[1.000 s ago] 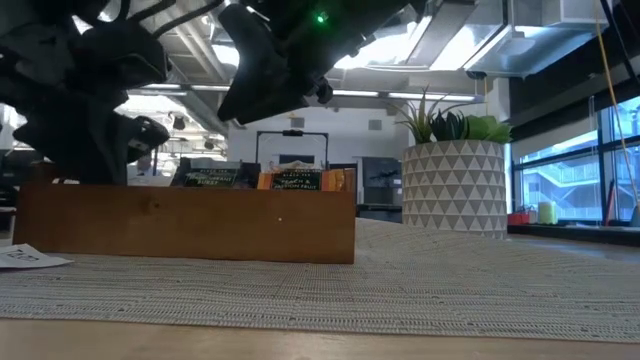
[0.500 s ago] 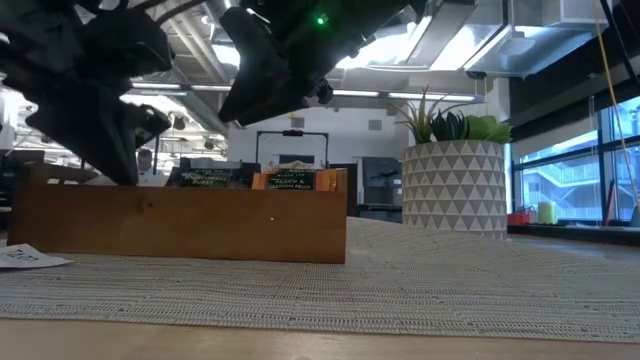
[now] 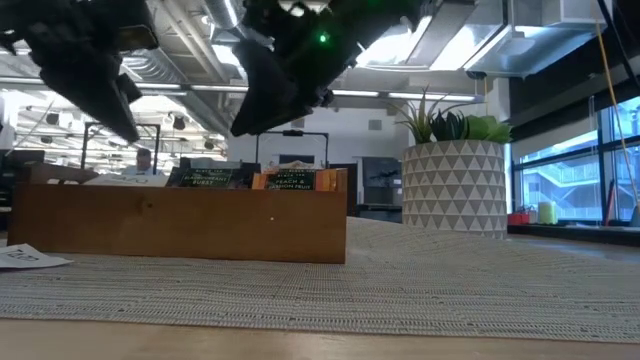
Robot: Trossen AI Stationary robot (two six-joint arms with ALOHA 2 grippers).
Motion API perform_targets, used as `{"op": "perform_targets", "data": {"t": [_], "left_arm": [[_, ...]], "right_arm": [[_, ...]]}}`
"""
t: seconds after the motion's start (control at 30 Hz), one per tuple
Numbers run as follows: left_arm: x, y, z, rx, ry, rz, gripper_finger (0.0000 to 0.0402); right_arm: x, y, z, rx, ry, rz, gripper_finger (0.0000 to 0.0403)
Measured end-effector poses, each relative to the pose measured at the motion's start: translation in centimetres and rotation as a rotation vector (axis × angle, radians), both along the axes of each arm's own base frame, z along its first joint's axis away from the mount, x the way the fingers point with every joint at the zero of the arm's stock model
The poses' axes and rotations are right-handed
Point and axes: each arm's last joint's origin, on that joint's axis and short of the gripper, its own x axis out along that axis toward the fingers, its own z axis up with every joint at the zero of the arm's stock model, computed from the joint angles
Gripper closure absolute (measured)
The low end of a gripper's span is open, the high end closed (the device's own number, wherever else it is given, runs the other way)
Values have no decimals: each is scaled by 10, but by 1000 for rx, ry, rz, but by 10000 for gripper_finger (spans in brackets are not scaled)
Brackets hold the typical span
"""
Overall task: Pick & Place Tea
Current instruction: Put the violet tea bag into the middle section of the wooden organizer
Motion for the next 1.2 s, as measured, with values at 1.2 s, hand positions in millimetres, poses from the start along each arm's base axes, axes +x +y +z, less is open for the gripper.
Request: {"op": "perform_targets", "data": {"t": [1.2], "left_arm": [[-21,85,-71,-35,330,810,392]], "right_arm": [[30,-151,-46,377,-209,55,230]]}}
